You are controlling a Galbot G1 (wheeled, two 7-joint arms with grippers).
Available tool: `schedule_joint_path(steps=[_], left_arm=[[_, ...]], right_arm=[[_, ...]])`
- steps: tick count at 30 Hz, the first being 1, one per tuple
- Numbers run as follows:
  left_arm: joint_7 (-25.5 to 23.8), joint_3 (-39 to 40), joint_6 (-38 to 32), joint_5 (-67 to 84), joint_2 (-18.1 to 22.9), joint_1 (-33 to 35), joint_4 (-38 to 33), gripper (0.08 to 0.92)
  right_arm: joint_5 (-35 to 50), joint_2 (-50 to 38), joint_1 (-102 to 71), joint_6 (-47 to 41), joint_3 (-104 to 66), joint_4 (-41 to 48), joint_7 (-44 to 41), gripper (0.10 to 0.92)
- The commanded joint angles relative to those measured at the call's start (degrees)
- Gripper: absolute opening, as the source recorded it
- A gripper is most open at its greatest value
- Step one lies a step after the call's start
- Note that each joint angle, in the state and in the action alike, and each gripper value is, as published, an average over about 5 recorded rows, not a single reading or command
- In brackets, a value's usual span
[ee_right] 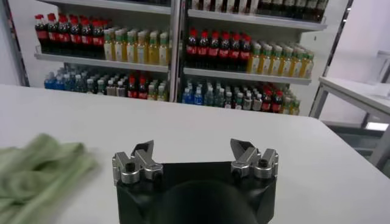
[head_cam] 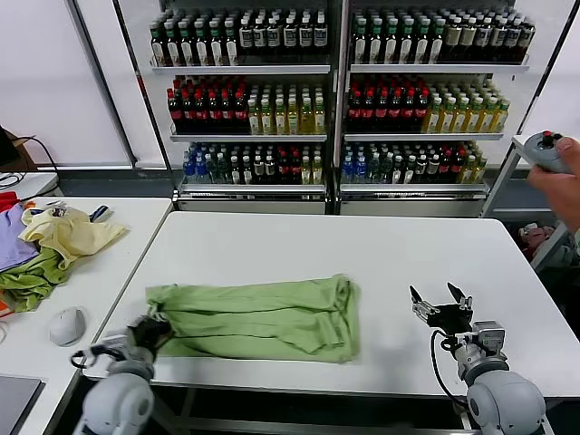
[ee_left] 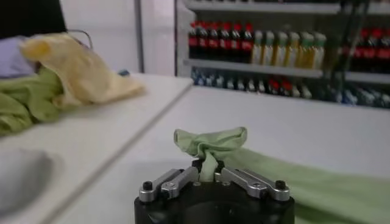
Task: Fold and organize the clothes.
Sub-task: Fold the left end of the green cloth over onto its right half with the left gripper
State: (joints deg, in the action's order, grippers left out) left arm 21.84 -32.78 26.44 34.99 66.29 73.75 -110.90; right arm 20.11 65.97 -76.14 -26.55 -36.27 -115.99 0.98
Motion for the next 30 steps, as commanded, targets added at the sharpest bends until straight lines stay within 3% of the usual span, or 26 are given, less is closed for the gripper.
schedule_joint_path(steps=[1,9,20,30], left_arm=[[-3.3,-13.5,4.5,30.2,-3.5,-2.1,-8.5,0.118],[-1.9,2.6,3.9,36.0,3.6,-5.4,-14.6,0.118],[2.2,21.4,5.0,27.6,7.0,-11.8,-8.8,0.118],[3.6,28.8,5.6,22.9,9.5,-18.0,-0.7,0.118]], right_arm=[[-0.1,-0.1,0.0,0.0,0.1,-0.2,0.0,0.823],[-0.5,-0.3,0.3,0.0,0.6,0.6,-0.2,0.823],[-0.8,-0.2,0.4,0.3,0.5,0.8,-0.3,0.823],[-0.9,0.1,0.2,0.3,0.4,0.6,-0.2,0.823]])
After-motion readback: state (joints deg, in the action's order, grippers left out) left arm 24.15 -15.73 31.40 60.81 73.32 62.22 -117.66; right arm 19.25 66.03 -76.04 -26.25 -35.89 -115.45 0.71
